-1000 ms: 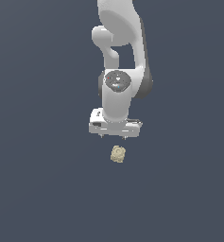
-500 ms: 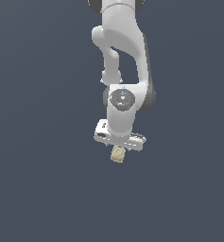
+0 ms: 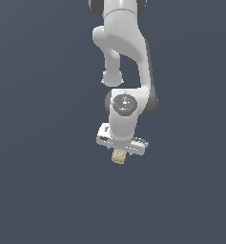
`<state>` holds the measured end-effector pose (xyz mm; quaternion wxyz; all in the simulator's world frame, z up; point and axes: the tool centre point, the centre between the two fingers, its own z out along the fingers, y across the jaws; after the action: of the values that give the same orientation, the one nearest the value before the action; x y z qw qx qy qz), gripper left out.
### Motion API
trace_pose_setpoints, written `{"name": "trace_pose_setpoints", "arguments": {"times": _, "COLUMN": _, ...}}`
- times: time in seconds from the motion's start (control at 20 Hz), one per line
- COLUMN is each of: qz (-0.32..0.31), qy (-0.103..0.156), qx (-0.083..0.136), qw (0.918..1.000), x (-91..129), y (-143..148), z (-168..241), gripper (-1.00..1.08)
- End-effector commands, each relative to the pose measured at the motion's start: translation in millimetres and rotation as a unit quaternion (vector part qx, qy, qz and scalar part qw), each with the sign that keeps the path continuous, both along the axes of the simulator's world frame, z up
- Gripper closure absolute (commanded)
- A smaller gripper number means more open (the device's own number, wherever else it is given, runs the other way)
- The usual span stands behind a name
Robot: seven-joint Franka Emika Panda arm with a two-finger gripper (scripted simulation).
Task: Pick up the object and move it to a goal position.
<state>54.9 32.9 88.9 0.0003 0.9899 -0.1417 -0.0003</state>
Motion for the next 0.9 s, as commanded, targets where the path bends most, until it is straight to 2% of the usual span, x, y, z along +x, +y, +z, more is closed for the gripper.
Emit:
{"name": "trace_pose_setpoints", "arguments": {"times": 0.0, "qz": 0.0, "qy": 0.0, "qx": 0.0, "qw": 1.0, "x": -0.2, "y": -0.2, "z": -4.6, "gripper": -0.92}}
{"name": "trace_pose_setpoints", "arguments": {"times": 0.4, "qz": -0.002, "qy": 0.0, "qx": 0.0, "qw": 1.0, "x": -0.8, "y": 0.0, "z": -42.3, "gripper": -0.92}}
{"name": "trace_pose_setpoints", "arguments": {"times": 0.7, "qz": -0.003, "qy": 0.0, "qx": 0.0, "qw": 1.0, "x": 0.7, "y": 0.1, "z": -49.3, "gripper": -0.92}}
{"name": "trace_pose_setpoints", "arguments": {"times": 0.75, "qz": -0.003, "qy": 0.0, "qx": 0.0, "qw": 1.0, "x": 0.7, "y": 0.1, "z": -49.3, "gripper": 1.08}}
{"name": "trace_pose_setpoints", "arguments": {"times": 0.85, "qz": -0.003, "qy": 0.0, "qx": 0.0, "qw": 1.0, "x": 0.7, "y": 0.1, "z": -49.3, "gripper": 1.08}}
